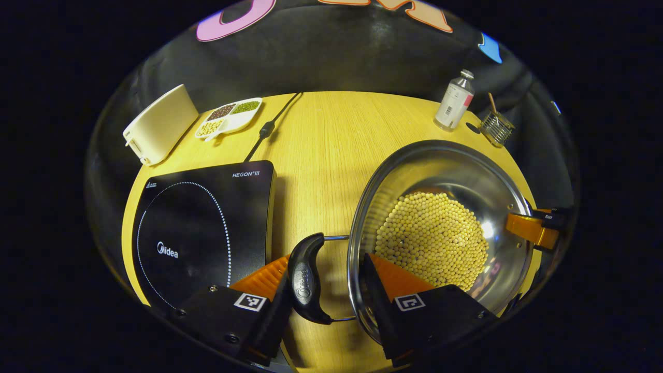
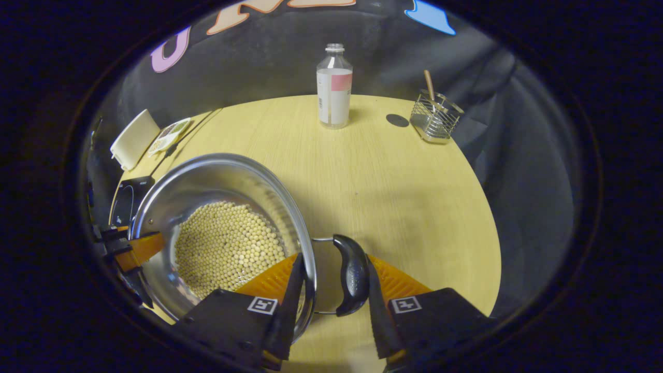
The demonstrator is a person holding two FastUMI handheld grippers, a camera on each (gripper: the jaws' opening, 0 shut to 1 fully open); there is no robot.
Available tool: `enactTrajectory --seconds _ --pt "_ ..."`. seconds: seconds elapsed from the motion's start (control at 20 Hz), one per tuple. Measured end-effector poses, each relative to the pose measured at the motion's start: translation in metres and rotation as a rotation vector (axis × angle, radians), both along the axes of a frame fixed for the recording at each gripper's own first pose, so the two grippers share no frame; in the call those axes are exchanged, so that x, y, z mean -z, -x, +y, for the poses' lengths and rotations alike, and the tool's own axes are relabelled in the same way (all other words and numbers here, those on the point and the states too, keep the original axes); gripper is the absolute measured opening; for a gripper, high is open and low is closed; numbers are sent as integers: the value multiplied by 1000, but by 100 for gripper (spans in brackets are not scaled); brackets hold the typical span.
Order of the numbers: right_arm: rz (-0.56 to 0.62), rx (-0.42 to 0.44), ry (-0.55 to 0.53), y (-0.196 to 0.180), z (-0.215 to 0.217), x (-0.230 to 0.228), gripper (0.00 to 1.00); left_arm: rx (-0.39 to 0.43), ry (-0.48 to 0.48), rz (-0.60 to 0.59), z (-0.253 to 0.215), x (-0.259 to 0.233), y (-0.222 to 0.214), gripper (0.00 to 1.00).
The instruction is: First push the handle of the pot to place it horizontally, then grasp the pot with both hands and set it on the induction cooktop.
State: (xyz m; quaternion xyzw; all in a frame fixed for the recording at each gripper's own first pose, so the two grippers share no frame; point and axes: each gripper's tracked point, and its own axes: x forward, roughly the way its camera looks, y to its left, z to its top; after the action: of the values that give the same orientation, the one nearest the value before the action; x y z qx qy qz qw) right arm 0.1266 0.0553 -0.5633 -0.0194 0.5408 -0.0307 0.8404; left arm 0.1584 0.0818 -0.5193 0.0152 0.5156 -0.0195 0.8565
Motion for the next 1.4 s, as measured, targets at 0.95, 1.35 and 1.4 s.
enactTrajectory --seconds 0.95,1.35,1.4 --pt "-49 -55 -32 29 0 -34 55 -105 84 -1 -9 -34 43 63" --pt "-43 -116 -156 44 29 -52 58 -156 11 -28 18 -73 79 63" --pt "-43 -124 -177 45 38 -53 55 -165 -5 -33 25 -79 85 63"
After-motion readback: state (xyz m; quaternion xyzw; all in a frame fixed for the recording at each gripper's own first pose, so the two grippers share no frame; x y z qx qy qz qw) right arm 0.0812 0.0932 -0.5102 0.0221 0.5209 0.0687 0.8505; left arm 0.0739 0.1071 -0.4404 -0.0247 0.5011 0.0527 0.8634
